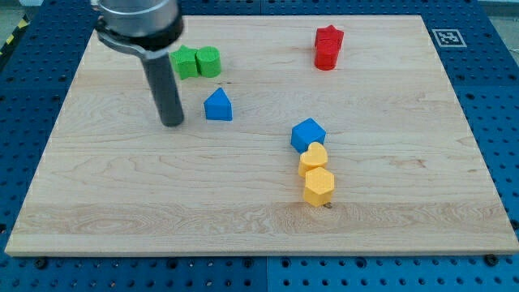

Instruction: Move blue triangle above of the blue cube

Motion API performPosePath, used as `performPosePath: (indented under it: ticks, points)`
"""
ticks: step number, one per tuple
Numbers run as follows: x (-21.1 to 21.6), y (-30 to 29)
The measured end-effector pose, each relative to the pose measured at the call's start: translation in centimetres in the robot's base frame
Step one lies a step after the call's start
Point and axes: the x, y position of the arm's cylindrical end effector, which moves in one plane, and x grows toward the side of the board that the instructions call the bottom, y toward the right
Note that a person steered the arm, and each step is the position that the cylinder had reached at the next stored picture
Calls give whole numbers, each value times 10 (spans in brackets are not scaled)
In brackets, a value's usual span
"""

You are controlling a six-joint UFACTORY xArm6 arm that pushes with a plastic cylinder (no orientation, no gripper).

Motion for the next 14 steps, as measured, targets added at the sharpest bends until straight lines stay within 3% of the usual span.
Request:
performPosePath:
  ticks: [5, 9, 11, 13, 14]
  points:
    - [-5, 133]
    - [-30, 171]
    - [-14, 195]
    - [-45, 228]
    - [-16, 247]
